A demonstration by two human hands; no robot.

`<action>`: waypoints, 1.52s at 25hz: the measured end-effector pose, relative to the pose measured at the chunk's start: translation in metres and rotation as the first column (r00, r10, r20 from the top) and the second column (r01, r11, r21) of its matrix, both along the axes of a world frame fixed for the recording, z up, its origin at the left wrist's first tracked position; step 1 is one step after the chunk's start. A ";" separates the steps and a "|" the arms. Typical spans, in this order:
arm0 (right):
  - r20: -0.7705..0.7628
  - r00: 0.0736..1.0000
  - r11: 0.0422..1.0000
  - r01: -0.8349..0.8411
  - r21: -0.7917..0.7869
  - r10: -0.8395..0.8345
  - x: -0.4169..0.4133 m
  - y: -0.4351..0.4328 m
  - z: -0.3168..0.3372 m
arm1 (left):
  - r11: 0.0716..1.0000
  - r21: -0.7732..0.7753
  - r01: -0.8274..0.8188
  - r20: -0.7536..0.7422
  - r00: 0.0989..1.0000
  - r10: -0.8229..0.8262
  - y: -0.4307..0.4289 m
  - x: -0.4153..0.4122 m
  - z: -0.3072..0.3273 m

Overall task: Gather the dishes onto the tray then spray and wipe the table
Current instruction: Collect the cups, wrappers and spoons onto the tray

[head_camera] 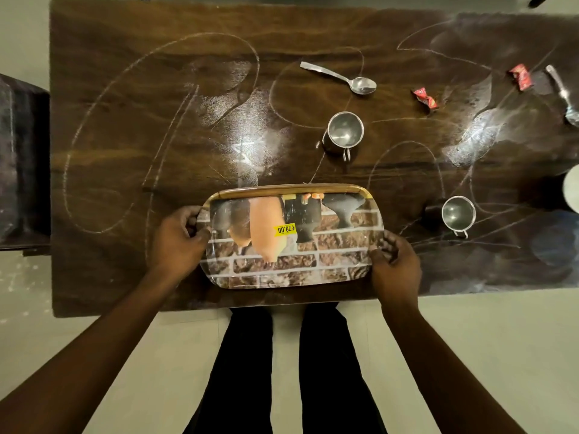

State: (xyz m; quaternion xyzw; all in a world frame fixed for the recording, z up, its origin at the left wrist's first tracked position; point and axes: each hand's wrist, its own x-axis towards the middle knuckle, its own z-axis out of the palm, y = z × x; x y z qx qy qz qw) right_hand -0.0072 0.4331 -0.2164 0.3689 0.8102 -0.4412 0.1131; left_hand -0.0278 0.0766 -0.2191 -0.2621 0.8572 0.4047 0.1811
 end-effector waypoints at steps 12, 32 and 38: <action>-0.263 0.945 0.960 -0.238 -0.146 0.194 -0.103 -0.003 0.025 | 0.952 0.293 -0.093 -0.223 0.961 0.163 0.112 -0.103 0.022; -0.365 0.915 0.815 -0.339 -0.470 0.171 -0.110 -0.100 0.021 | 0.725 0.577 -0.376 -0.135 0.832 0.539 0.128 -0.076 0.036; -0.226 0.925 0.815 -0.377 -0.440 0.306 -0.028 -0.166 0.007 | 0.717 0.455 -0.527 -0.019 0.800 0.600 0.066 0.015 0.027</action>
